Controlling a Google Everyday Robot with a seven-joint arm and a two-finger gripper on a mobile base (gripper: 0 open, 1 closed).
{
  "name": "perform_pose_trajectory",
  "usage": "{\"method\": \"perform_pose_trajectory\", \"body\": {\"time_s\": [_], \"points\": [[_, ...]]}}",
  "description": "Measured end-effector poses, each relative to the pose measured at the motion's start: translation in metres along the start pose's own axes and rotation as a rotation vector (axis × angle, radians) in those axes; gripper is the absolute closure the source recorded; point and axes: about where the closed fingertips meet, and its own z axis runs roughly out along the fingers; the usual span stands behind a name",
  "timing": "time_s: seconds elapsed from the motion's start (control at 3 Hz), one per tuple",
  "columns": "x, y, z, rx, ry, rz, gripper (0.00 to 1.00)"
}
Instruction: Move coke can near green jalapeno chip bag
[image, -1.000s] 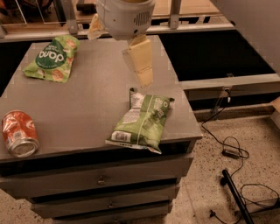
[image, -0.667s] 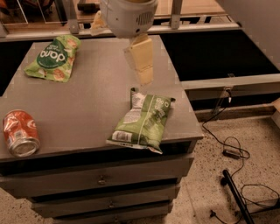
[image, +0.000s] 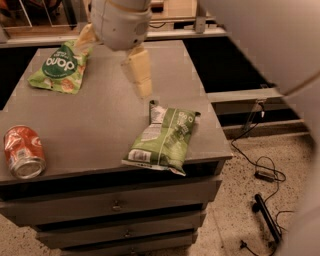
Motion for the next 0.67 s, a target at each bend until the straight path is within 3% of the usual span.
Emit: {"method": "perform_pose_trajectory", "body": {"time_s": [0.33,0.67], "points": [[-0.036,-0.039,0.054,-0.067,-0.115,-0.282,0.0],[-0.081,-0.064,0.111,-0.132,-0.151,-0.594,0.0]]}}
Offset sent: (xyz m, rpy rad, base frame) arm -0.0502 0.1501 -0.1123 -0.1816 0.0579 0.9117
